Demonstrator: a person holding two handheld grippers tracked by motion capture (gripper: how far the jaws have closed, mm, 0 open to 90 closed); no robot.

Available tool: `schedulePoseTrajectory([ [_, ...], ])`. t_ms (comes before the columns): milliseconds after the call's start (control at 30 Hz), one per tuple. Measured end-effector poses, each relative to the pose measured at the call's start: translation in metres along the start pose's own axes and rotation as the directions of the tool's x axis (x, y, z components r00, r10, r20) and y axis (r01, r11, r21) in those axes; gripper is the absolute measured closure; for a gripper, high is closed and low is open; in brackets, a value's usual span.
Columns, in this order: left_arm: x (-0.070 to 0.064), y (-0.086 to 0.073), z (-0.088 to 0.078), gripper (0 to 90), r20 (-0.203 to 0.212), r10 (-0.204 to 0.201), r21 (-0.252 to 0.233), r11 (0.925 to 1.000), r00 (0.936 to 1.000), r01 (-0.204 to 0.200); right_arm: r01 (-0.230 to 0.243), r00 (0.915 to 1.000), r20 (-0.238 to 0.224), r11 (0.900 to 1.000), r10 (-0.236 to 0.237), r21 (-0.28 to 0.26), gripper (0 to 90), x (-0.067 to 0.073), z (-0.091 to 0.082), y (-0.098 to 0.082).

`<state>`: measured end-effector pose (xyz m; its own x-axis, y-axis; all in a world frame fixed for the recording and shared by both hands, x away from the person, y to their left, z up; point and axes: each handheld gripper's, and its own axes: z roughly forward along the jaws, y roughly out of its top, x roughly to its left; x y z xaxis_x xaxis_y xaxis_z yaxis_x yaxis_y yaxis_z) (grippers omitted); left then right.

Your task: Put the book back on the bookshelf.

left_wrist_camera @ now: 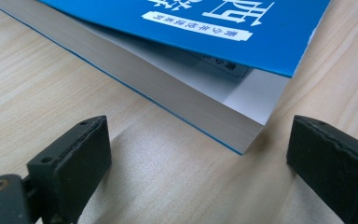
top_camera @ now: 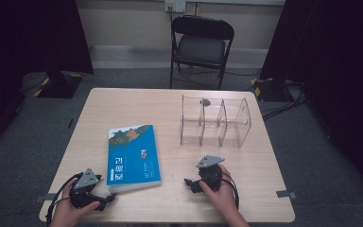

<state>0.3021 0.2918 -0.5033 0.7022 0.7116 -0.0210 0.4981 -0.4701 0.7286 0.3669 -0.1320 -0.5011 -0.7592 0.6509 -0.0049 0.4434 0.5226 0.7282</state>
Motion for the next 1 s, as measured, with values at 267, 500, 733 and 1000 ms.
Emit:
schedulePoseTrajectory([
  [267,-0.004,0.004,0.004,0.9,-0.021,-0.011,0.018,0.9998,0.9997,0.011,-0.001,1.0,0.0,1.0,0.001,0.0,11.5,0.0,0.0,0.0],
  [500,-0.005,0.004,0.003,10.3,-0.076,-0.059,-0.001,0.9982,0.9954,0.059,0.0,1.0,0.0,1.0,0.0,0.0,11.5,0.0,0.0,0.0],
  [733,-0.006,0.006,0.003,9.9,-0.078,-0.06,0.01,0.9981,0.9951,0.061,0.005,1.0,-0.002,1.0,-0.005,-0.003,11.5,0.0,0.001,0.0],
  [1000,-0.014,0.018,-0.002,30.4,-0.062,-0.076,0.089,0.9927,0.9952,0.081,0.007,1.0,-0.004,1.0,-0.007,-0.002,11.5,-0.001,0.001,0.001],
])
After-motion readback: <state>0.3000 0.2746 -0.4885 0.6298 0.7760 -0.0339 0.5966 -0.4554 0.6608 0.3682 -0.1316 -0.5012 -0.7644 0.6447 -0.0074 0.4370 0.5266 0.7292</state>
